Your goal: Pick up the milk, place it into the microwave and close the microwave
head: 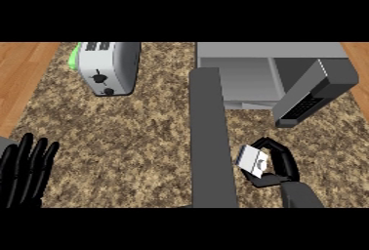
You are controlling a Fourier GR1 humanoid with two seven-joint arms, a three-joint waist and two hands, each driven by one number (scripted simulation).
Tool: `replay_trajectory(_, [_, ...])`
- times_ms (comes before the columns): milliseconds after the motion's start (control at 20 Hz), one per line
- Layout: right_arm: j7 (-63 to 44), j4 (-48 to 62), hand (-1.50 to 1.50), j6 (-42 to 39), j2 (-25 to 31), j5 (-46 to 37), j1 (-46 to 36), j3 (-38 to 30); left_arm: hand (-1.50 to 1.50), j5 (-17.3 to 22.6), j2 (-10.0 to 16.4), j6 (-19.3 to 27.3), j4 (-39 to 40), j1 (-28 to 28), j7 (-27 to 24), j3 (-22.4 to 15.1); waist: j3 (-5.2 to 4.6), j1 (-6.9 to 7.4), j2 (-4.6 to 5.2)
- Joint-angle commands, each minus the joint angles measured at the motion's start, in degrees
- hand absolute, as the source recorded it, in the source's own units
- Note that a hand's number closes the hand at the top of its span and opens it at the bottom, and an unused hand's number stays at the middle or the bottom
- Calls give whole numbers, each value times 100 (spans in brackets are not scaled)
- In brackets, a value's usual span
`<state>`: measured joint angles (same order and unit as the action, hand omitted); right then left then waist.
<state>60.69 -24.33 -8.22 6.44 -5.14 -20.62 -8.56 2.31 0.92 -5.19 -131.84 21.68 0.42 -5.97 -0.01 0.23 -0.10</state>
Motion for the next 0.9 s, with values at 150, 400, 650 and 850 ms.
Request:
replay_trajectory(150, [347, -1590, 150, 18, -398, 193, 1410, 259, -150, 374, 93, -199, -89, 358, -89, 283, -10, -69, -27])
replay_trajectory(400, [-652, -3043, 150, 403, -518, 375, 1686, 360, -150, 350, 74, -136, -42, 199, 67, 337, -7, -55, -16])
replay_trajectory(650, [-1275, -3426, 150, 1057, -637, 184, 1380, 777, -150, 395, 82, -407, 388, 326, -473, 558, -3, -10, -3])
replay_trajectory(850, [-1950, -3302, 150, 1845, -641, 188, 683, 1135, -150, 651, 136, -386, 225, 100, -135, 699, 0, 26, 7])
